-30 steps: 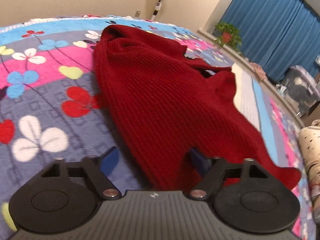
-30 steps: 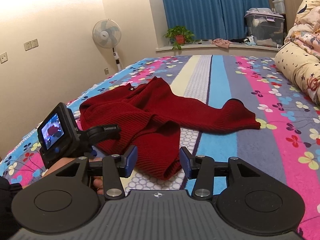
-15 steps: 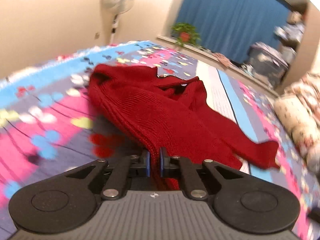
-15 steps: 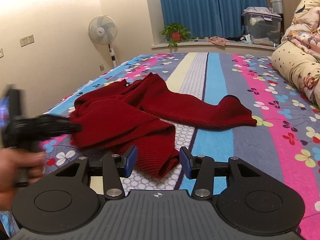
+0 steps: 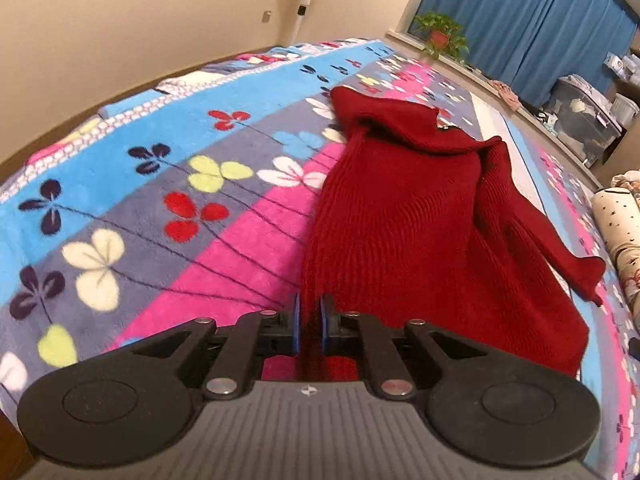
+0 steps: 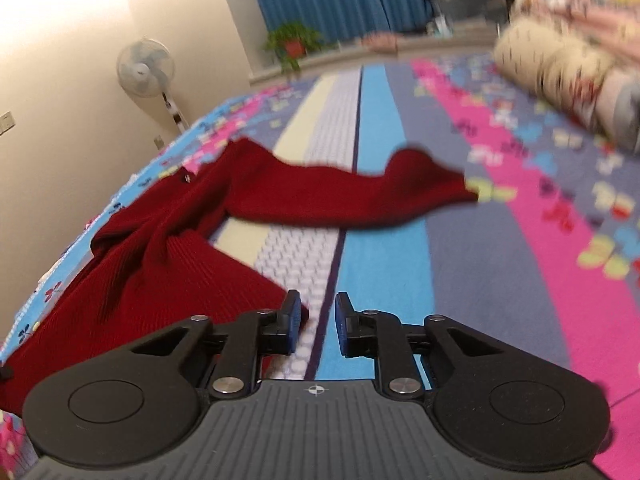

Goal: Fold small clothes

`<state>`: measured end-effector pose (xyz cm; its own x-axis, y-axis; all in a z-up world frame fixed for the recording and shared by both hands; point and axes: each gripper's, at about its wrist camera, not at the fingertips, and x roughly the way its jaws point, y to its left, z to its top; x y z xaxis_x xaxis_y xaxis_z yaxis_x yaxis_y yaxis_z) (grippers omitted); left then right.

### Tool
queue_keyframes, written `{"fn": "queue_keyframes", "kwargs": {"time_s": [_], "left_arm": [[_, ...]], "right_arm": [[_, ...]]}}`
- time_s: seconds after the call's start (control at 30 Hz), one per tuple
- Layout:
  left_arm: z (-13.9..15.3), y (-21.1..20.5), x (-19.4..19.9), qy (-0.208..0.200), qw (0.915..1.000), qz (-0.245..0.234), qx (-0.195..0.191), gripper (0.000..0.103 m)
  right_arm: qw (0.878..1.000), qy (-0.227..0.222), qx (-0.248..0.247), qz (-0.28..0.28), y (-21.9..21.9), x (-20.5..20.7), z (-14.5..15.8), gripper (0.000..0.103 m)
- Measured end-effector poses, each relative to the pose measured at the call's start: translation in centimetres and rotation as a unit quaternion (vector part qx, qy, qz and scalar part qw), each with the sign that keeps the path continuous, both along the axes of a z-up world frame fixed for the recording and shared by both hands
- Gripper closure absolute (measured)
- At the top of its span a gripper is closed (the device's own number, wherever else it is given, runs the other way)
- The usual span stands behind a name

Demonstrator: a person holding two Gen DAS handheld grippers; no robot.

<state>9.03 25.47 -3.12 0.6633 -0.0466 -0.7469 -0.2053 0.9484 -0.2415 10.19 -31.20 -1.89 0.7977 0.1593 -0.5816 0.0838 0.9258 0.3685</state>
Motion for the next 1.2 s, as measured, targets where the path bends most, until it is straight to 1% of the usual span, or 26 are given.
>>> {"fn": "queue_keyframes", "kwargs": {"time_s": [0.03,0.07,0.1,0.17,0.23,0.27,0.33,0.37,0.4,0.43,0.47,0.5,0.53,0.57,0.6,0.67,0.77,0.8,0.83,0.9,0.93,0.97,1.03,1.1,1.17,1.2], "left_arm": [[-0.1,0.6,0.2,0.004,0.9999,0.003,-0.009,0.082],[-0.4,0.8,0.7,0.012,0.9997,0.007,-0.021,0.077],[-0.8,1.2,1.1,0.021,0.9991,0.014,-0.035,0.071],[-1.5,1.6,1.4,0.035,0.9979,0.023,-0.049,0.069],[-1.9,1.7,1.6,0.044,0.9972,0.026,-0.055,0.059],[-2.2,1.7,1.8,0.047,0.9968,0.026,-0.058,0.056],[-2.8,1.5,2.2,0.058,0.9964,0.02,-0.06,0.054],[-3.1,1.4,2.5,0.061,0.9963,0.018,-0.057,0.054],[-3.3,1.2,2.7,0.065,0.9963,0.016,-0.053,0.054],[-3.5,0.9,2.9,0.068,0.9964,0.013,-0.05,0.057],[-3.6,0.7,3.1,0.068,0.9964,0.01,-0.049,0.057],[-3.7,0.4,3.2,0.068,0.9964,0.006,-0.049,0.066],[-3.7,0.2,3.4,0.067,0.9964,-0.002,-0.053,0.079],[-3.6,-0.1,3.4,0.064,0.9964,-0.013,-0.055,0.087],[-3.5,-0.5,3.4,0.06,0.9966,-0.021,-0.052,0.096],[-2.9,-1.3,3.1,0.046,0.9976,-0.034,-0.04,0.097],[-1.3,-2.5,1.9,0.015,0.9968,-0.06,-0.05,0.098],[-0.5,-2.9,1.2,0.014,0.9944,-0.08,-0.067,0.098],[0.5,-3.3,0.3,-0.005,0.9926,-0.094,-0.077,0.098],[2.5,-4.1,-1.8,-0.038,0.989,-0.121,-0.075,0.098],[3.3,-4.3,-3.1,-0.045,0.9875,-0.134,-0.07,0.098],[3.6,-4.4,-4.0,-0.041,0.9871,-0.141,-0.065,0.098],[3.6,-4.1,-5.9,-0.023,0.9863,-0.15,-0.065,0.098],[3.1,-3.6,-7.7,0.0,0.9849,-0.165,-0.052,0.098],[2.7,-3.3,-8.5,0.015,0.9846,-0.172,-0.026,0.098],[2.3,-3.1,-8.5,0.025,0.9841,-0.174,-0.025,0.1]], "right_arm": [[1.0,0.01,0.007,0.004,0.2,0.7,-0.7,0.065],[1.0,0.018,0.013,0.011,0.4,1.6,-1.5,0.058],[0.999,0.023,0.015,0.019,0.7,2.5,-2.3,0.055],[0.999,0.03,0.01,0.038,1.7,3.9,-3.8,0.048],[0.998,0.033,0.02,0.055,2.4,5.4,-5.3,0.044],[0.997,0.035,0.025,0.057,2.7,5.8,-5.8,0.042],[0.997,0.033,0.032,0.057,3.2,7.0,-7.0,0.039],[0.997,0.028,0.035,0.06,3.4,7.5,-7.4,0.035],[0.997,0.016,0.034,0.063,3.7,7.8,-7.7,0.034],[0.997,0.005,0.027,0.067,4.1,8.1,-7.7,0.038],[0.997,-0.005,0.021,0.075,4.4,8.4,-7.7,0.059],[0.996,-0.013,0.021,0.09,4.8,8.7,-7.6,0.07],[0.995,-0.021,0.016,0.096,5.1,8.8,-7.3,0.085],[0.995,-0.029,0.008,0.097,5.2,8.7,-6.8,0.089],[0.994,-0.039,0.008,0.098,5.0,8.4,-6.0,0.097],[0.994,-0.065,0.012,0.091,3.7,7.6,-3.4,0.097],[0.993,-0.104,-0.009,0.057,1.1,5.1,2.0,0.097],[0.992,-0.117,-0.016,0.04,-0.1,3.6,4.2,0.097],[0.992,-0.124,-0.022,0.024,-1.1,2.1,5.8,0.098],[0.991,-0.126,-0.032,0.01,-2.9,-1.8,8.2,0.098],[0.992,-0.12,-0.048,0.008,-3.2,-3.4,8.6,0.098],[0.991,-0.107,-0.076,0.006,-3.1,-5.2,8.6,0.098],[0.992,-0.067,-0.107,0.003,-3.1,-8.1,7.6,0.098],[0.994,-0.008,-0.113,0.01,-3.2,-10.0,5.5,0.098],[0.99,0.055,-0.119,0.053,-2.8,-10.5,2.9,0.096],[0.986,0.083,-0.127,0.072,-2.5,-10.3,1.6,0.095]]}}
